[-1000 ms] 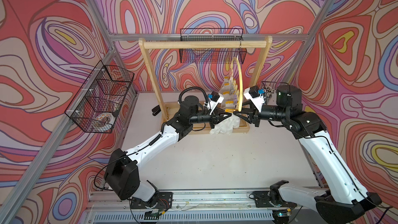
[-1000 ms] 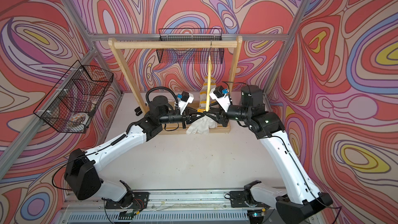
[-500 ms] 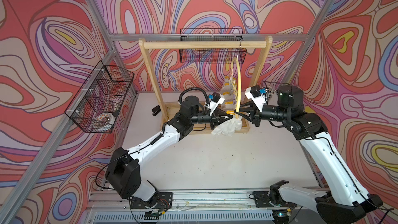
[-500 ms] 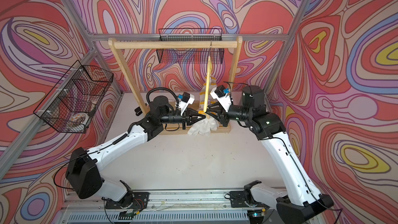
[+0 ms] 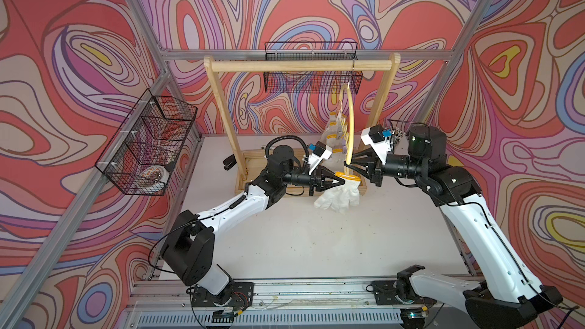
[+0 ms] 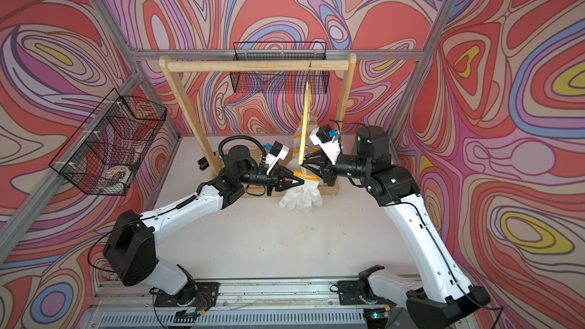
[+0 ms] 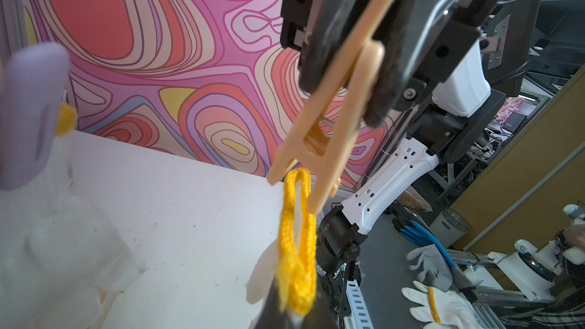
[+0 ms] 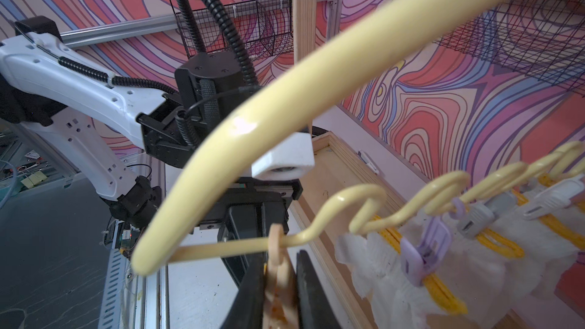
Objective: Clip the gloves onto a hanger to dry
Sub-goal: Clamp the glove onto the hanger.
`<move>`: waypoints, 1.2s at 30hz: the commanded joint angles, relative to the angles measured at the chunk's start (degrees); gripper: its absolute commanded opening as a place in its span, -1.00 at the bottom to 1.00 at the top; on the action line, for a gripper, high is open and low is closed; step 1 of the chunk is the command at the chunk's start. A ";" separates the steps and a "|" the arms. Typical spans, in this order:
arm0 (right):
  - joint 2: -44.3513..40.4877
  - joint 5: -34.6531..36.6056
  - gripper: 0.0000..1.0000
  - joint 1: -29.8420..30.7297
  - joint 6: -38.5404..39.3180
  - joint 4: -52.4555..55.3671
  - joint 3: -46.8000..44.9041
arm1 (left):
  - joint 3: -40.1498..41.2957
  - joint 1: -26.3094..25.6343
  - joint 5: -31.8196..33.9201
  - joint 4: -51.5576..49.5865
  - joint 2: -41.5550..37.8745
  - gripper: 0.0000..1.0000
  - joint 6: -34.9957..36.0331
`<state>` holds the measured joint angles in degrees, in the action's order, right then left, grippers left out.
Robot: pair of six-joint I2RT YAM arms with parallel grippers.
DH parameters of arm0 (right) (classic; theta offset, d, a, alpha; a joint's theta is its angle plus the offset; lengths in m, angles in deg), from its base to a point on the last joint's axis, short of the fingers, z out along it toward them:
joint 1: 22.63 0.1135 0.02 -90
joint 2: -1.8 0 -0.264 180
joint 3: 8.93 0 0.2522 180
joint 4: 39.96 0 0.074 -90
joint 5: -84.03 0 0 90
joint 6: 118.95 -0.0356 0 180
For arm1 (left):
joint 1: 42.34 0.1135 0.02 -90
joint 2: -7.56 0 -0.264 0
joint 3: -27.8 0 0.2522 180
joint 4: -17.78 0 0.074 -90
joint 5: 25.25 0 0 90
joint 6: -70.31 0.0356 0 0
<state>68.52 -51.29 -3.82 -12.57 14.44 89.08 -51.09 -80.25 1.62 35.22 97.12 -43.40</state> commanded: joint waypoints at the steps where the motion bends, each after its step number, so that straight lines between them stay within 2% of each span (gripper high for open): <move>1: -1.33 -2.44 -1.00 -0.09 -0.98 -0.68 -0.92 | 0.59 1.15 -2.79 12.49 2.03 -1.00 -7.01; 6: -1.52 -2.67 -1.00 -0.09 -1.27 -0.67 -1.02 | 0.85 2.45 -3.84 27.77 5.00 -1.00 -17.77; 15: -1.86 -1.79 -1.00 -0.09 -1.07 -0.76 -0.72 | 1.50 2.49 -6.62 29.43 4.83 -1.00 -18.85; 23: -1.42 -1.70 -1.00 -0.13 -0.65 -1.01 0.26 | 2.78 2.49 -9.53 37.95 6.69 -1.00 -26.26; 36: -0.72 -3.31 -1.00 -0.13 -1.17 -1.86 0.66 | 0.88 2.41 -12.36 43.03 9.52 -1.00 -32.24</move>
<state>67.58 -53.24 -3.82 -13.42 13.59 88.49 -48.59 -77.78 -9.01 71.06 105.90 -72.25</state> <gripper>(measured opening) 0.175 0.064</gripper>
